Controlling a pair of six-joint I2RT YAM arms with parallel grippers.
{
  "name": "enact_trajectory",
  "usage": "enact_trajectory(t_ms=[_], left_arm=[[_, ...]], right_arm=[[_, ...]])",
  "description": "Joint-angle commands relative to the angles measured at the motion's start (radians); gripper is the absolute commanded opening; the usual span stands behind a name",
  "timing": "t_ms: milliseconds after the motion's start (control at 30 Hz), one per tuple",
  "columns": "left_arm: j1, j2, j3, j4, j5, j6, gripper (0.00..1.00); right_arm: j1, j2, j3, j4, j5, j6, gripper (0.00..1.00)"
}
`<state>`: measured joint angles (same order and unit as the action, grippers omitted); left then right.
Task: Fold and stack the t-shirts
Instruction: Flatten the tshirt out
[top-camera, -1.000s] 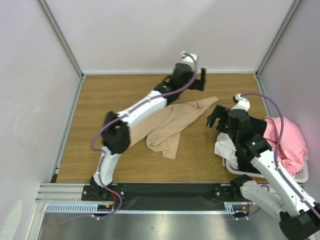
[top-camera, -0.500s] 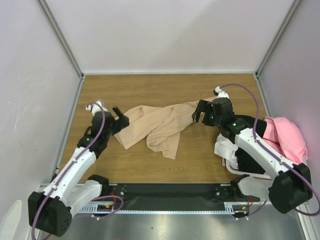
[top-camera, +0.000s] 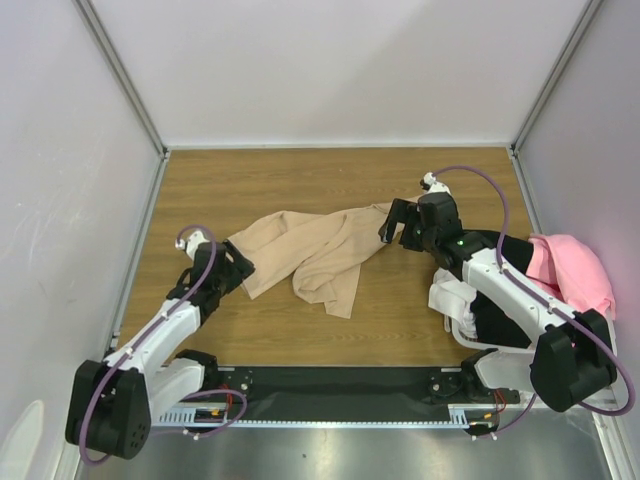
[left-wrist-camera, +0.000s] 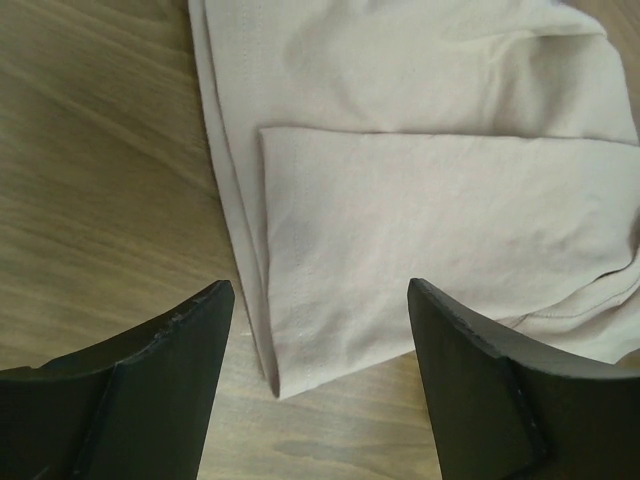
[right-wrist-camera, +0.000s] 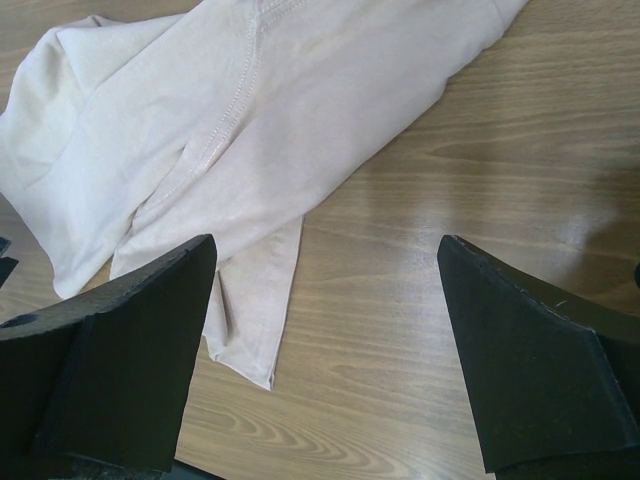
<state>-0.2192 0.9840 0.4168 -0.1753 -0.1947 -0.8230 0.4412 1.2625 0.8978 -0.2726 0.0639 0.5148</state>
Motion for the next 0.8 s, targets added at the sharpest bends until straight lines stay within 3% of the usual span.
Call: enact_trajectory(t_ms=[0,200,767], left_arm=[[0.009,0.018,0.019,0.103,-0.009,-0.011,0.76],[0.026,0.091,0.023,0.207,-0.005,-0.014,0.73],[0.064,0.258,0.059,0.303,0.006,-0.024,0.61]], right_arm=[[-0.004,-0.008,0.006,0.032,0.017,0.019,0.98],[-0.004,0.002,0.016,0.026,0.02,0.016,0.98],[-0.007,0.02,0.02,0.012,0.05,0.014,0.98]])
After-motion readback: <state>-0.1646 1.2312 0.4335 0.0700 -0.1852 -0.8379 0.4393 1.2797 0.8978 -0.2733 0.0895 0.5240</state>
